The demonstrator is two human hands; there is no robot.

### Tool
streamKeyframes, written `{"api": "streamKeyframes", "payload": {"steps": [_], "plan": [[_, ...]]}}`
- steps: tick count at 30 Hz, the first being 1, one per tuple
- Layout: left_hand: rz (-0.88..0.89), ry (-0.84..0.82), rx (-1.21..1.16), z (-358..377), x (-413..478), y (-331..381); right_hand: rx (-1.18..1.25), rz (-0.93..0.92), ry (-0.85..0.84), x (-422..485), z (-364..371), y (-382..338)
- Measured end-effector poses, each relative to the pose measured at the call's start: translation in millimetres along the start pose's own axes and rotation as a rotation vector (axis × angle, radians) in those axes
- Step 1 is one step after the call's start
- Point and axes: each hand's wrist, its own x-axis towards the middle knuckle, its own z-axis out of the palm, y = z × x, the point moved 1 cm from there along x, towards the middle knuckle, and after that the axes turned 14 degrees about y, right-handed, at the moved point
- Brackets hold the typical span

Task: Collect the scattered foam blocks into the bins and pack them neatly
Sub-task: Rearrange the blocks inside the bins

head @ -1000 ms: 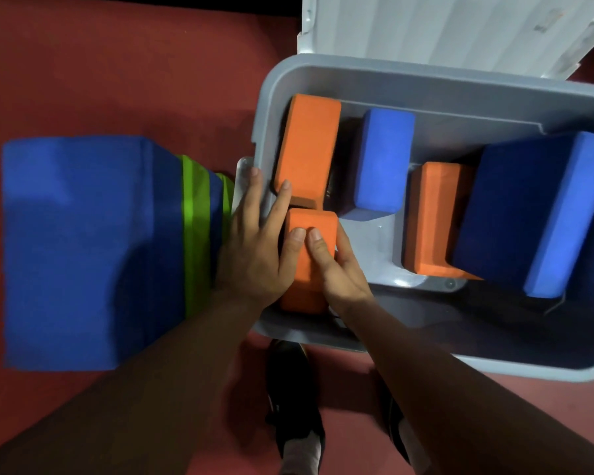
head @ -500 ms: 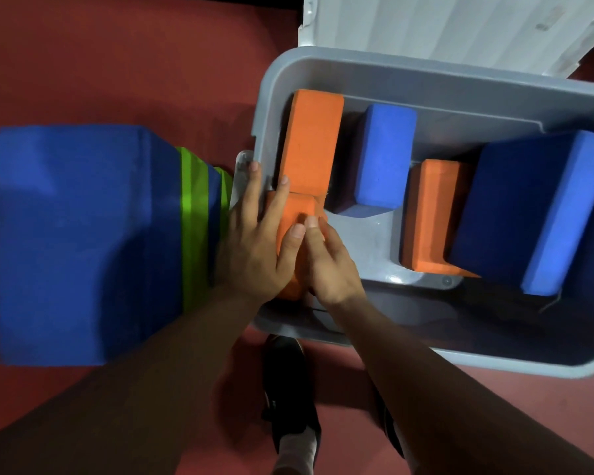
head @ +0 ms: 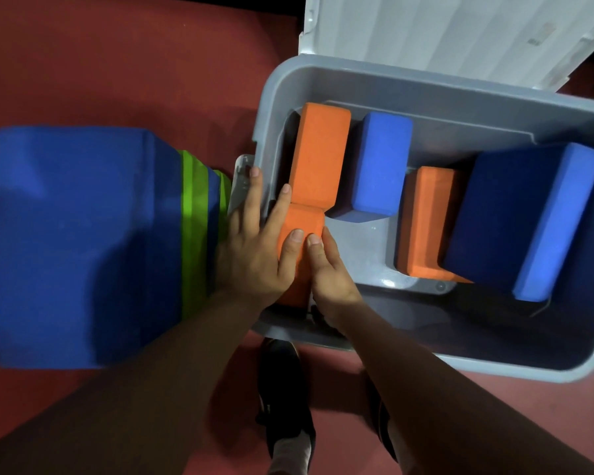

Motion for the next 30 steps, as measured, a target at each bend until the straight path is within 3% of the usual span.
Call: {"api": "streamKeyframes", "payload": {"steps": [13,21,30], "plan": [[-0.013,-0.044,0.082,-1.1,0.8,1.0,-0.126,-0.203,0.035,-12.6,-4.1,-19.1],[0.008,0.002,0.078,2.5,0.6,0.0,-0.193,-0.439,0.279,-4.8,-17.9,-47.8],[0.004,0.017,0.053,3.1,-0.6,-3.1,-0.507,-0.55,0.078,0.5,-16.1,-53.6]]}}
